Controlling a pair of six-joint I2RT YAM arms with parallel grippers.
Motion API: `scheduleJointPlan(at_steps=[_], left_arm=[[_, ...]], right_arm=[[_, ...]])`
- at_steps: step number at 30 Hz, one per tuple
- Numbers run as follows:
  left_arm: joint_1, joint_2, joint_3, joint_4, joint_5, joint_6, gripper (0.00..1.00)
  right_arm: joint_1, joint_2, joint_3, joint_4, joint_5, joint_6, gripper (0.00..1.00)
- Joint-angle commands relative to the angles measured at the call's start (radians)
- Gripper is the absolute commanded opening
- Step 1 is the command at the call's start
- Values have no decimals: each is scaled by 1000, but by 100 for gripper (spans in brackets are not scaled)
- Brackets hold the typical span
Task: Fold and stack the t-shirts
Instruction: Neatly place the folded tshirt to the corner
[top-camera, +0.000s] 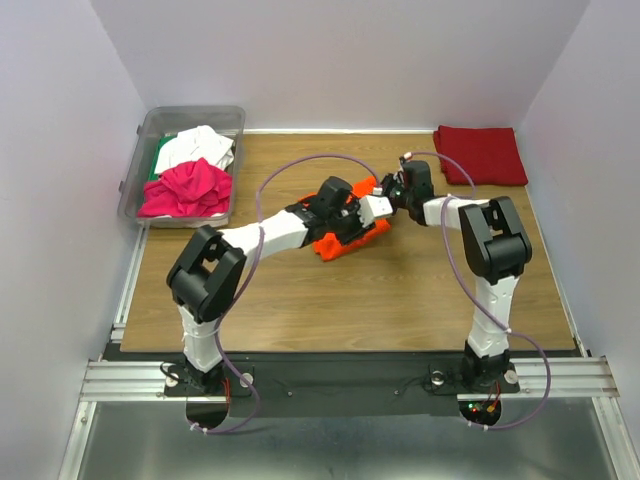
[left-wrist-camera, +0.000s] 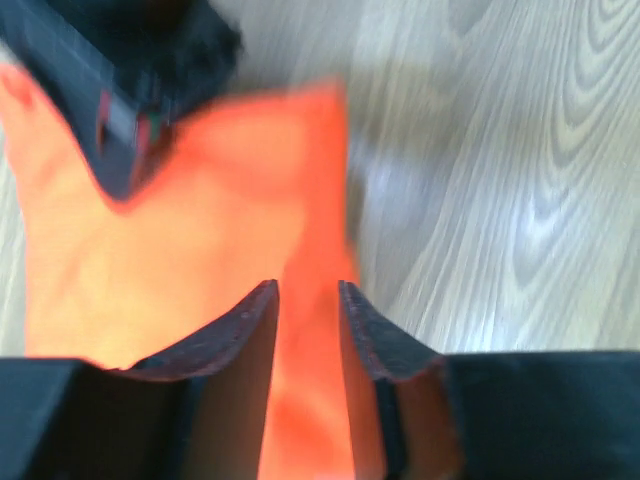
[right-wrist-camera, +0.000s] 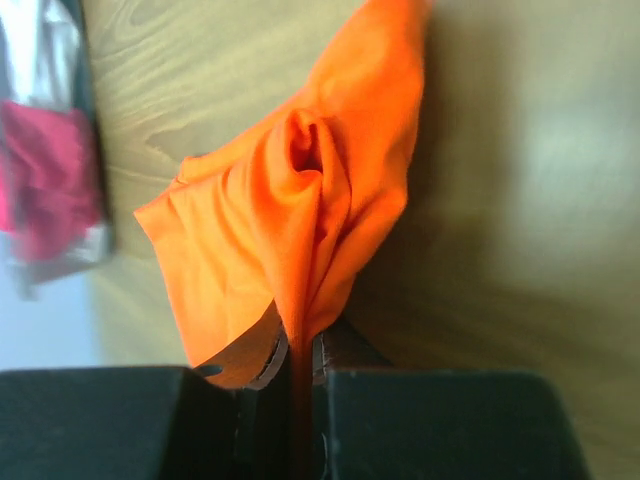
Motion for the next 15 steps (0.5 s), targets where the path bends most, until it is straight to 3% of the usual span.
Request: scheduleJointPlan(at_steps=[1, 3, 5, 7, 15], left_arm=[[42, -189, -17, -64, 67, -50, 43], [57, -241, -50, -107, 74, -39, 43], [67, -262, -70, -152, 79, -30, 60], [85, -287, -77, -178, 99, -22, 69], [116, -327, -102, -210, 105, -42, 78]], right_arm=[[-52, -72, 128, -205, 58, -428, 1], [-95, -61, 206, -260, 49, -578, 1], [-134, -28, 283, -289, 46, -665, 0], [-155, 3, 347, -349, 55, -775, 1], [-258, 141, 654, -496, 9, -976, 1]])
